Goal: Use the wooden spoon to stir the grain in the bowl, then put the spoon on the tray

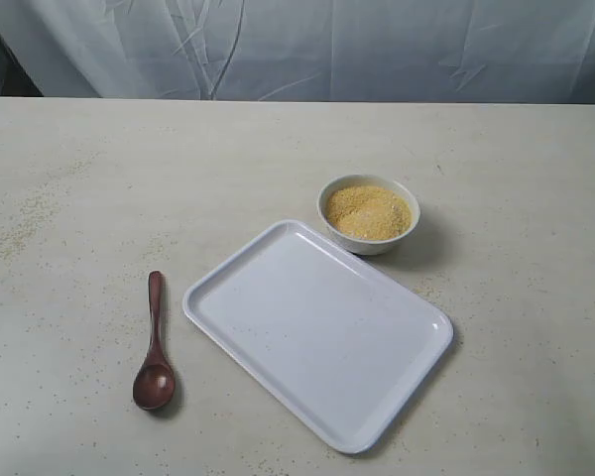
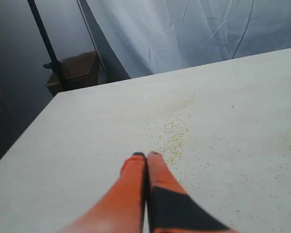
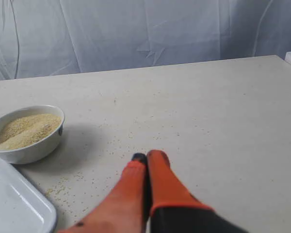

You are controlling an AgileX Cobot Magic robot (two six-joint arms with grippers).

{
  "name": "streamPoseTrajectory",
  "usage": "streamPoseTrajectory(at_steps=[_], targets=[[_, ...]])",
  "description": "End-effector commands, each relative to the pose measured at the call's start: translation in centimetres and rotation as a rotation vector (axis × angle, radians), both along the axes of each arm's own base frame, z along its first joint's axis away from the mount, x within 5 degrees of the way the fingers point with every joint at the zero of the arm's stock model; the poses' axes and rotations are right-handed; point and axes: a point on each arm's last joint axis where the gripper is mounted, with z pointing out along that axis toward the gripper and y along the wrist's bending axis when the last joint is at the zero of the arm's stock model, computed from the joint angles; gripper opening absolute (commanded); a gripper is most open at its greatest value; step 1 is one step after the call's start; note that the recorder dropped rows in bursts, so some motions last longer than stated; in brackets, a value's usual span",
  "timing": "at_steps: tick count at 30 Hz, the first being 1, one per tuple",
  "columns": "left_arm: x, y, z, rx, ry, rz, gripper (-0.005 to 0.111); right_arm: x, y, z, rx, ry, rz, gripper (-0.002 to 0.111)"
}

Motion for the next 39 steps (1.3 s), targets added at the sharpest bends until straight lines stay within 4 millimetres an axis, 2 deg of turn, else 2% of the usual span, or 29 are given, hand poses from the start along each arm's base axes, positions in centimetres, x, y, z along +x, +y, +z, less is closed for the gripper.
streamPoseTrajectory(at_steps=[1,7,9,12,16,18,19,21,24,27,28,30,31,34,39], targets=[[0.1,-0.4,1.1,0.041,-0.134,-0.047,0.000,0.0,0.0,0.1,-0.001,-0.013,-0.006,0.000],[-0.1,-1.4,3.6,0.057,-0.411,-0.149,0.000,0.0,0.0,0.1,-0.001,-0.013,-0.006,0.000],[-0.6,-1.8,4.9,-0.012,-0.560,-0.208,0.000,0.0,0.0,0.1,-0.001,-0.013,-0.006,0.000],[-1.1,-2.2,5.9,-0.046,-0.687,-0.258,0.000,0.0,0.0,0.1,-0.001,-0.013,-0.006,0.000],[-1.6,-2.5,6.7,-0.043,-0.785,-0.298,0.000,0.0,0.0,0.1,-0.001,-0.013,-0.006,0.000],[-1.5,-2.0,6.8,-0.125,-0.768,-0.259,0.000,0.0,0.0,0.1,-0.001,-0.013,-0.006,0.000],[-1.7,-1.7,7.8,-0.173,-0.760,-0.227,0.000,0.0,0.0,0.1,-0.001,-0.013,-0.006,0.000],[-1.8,-1.2,9.4,-0.208,-0.660,-0.162,0.000,0.0,0.0,0.1,-0.001,-0.013,-0.006,0.000],[-1.2,-0.7,12.8,-0.258,-0.327,-0.067,0.000,0.0,0.0,0.1,-0.001,-0.013,-0.006,0.000],[0.8,-0.1,14.6,-0.277,0.088,0.048,0.000,0.0,0.0,0.1,-0.001,-0.013,-0.006,0.000],[2.1,0.2,15.2,-0.276,0.224,0.109,0.000,0.0,0.0,0.1,-0.001,-0.013,-0.006,0.000],[3.9,0.7,15.0,-0.258,0.428,0.189,0.000,0.0,0.0,0.1,-0.001,-0.013,-0.006,0.000],[5.4,0.8,14.6,-0.239,0.529,0.218,0.000,0.0,0.0,0.1,-0.001,-0.013,-0.006,0.000],[8.6,0.6,12.9,-0.253,0.657,0.218,0.000,0.0,0.0,0.1,-0.001,-0.013,-0.006,0.000],[12.1,-0.6,8.9,-0.397,0.795,0.175,0.000,0.0,0.0,0.1,-0.001,-0.013,-0.006,0.000]])
